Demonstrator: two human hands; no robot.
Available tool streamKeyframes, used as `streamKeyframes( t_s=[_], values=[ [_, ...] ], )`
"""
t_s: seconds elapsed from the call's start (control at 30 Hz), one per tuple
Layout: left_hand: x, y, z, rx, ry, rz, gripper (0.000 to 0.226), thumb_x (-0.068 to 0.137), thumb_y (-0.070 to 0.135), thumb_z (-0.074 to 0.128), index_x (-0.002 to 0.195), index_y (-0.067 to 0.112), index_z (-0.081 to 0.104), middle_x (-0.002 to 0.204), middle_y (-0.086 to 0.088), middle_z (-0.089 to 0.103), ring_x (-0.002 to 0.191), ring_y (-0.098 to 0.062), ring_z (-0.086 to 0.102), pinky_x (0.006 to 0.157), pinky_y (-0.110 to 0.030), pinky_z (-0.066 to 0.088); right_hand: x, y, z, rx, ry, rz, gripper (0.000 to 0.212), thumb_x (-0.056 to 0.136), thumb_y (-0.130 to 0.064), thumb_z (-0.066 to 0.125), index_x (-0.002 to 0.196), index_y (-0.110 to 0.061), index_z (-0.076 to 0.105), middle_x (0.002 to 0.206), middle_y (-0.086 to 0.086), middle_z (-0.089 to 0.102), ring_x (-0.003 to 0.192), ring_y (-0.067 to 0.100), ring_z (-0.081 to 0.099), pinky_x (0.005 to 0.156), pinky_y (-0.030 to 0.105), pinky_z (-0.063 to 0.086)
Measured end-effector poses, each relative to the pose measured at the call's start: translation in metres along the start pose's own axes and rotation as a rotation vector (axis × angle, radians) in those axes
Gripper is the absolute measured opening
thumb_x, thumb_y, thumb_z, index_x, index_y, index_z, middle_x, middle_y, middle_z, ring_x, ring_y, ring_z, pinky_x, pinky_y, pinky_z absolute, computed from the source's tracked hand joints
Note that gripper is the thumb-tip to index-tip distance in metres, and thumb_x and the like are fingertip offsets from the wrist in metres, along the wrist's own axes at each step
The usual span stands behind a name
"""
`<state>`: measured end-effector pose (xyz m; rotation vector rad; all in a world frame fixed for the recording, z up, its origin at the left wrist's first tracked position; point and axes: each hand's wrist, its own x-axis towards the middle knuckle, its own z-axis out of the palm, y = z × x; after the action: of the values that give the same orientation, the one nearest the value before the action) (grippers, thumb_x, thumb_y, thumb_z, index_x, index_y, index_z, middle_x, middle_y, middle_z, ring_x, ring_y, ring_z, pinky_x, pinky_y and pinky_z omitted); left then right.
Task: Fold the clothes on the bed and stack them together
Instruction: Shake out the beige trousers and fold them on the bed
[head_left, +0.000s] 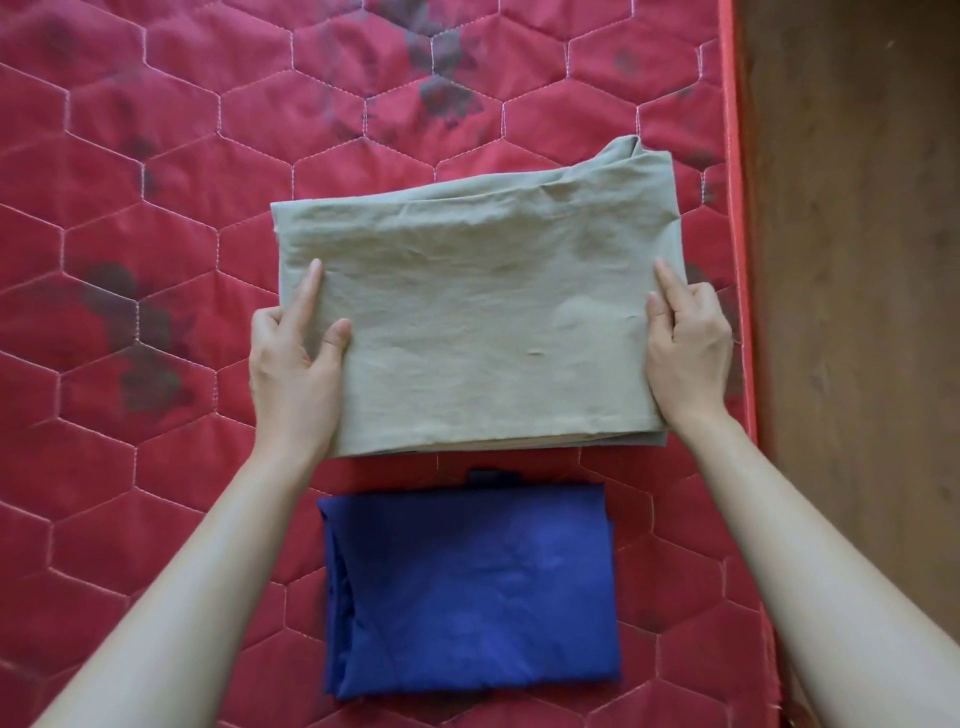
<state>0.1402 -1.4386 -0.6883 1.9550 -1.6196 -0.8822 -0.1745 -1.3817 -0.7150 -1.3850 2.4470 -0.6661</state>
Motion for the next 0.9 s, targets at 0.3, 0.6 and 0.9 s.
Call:
streamKeyframes(
  t_s=[0.3, 0.6, 0.9],
  values=[
    [-0.005, 0.015, 0.005, 0.524, 0.116, 0.253, 0.06, 0.092, 0.021, 0.057, 0.148, 0.021, 0.035, 0.156, -0.019, 0.02, 0.143, -0.037, 0.019, 0.111, -0.053, 0.023, -0.008, -0.025, -0.008, -0.393, -0.03, -0.032, 0.048, 0.098, -0.036, 0.044, 0.143, -0.018, 0.044, 0.145, 0.018, 0.037, 0.131, 0.034, 0.038, 0.101, 0.048, 0.036],
    [-0.012, 0.003, 0.054, 0.778, -0.123, 0.419, 0.059, 0.099, 0.048, 0.025, 0.154, 0.029, 0.015, 0.163, 0.0, 0.003, 0.15, -0.021, 0.0, 0.118, -0.053, -0.004, -0.047, -0.07, 0.065, -0.36, -0.299, -0.25, 0.056, 0.101, -0.046, 0.026, 0.154, -0.03, 0.014, 0.163, 0.005, 0.004, 0.15, 0.022, 0.0, 0.12, 0.049, -0.002],
    [0.01, -0.004, 0.048, 0.795, -0.064, 0.41, 0.064, 0.098, 0.048, 0.02, 0.155, 0.023, 0.005, 0.163, -0.002, -0.007, 0.149, -0.024, -0.011, 0.118, -0.055, -0.004, -0.051, -0.028, 0.028, -0.528, -0.221, 0.186, 0.064, 0.101, -0.041, 0.026, 0.155, -0.011, 0.006, 0.161, 0.018, -0.003, 0.149, 0.033, -0.003, 0.119, 0.053, 0.002]
  ],
)
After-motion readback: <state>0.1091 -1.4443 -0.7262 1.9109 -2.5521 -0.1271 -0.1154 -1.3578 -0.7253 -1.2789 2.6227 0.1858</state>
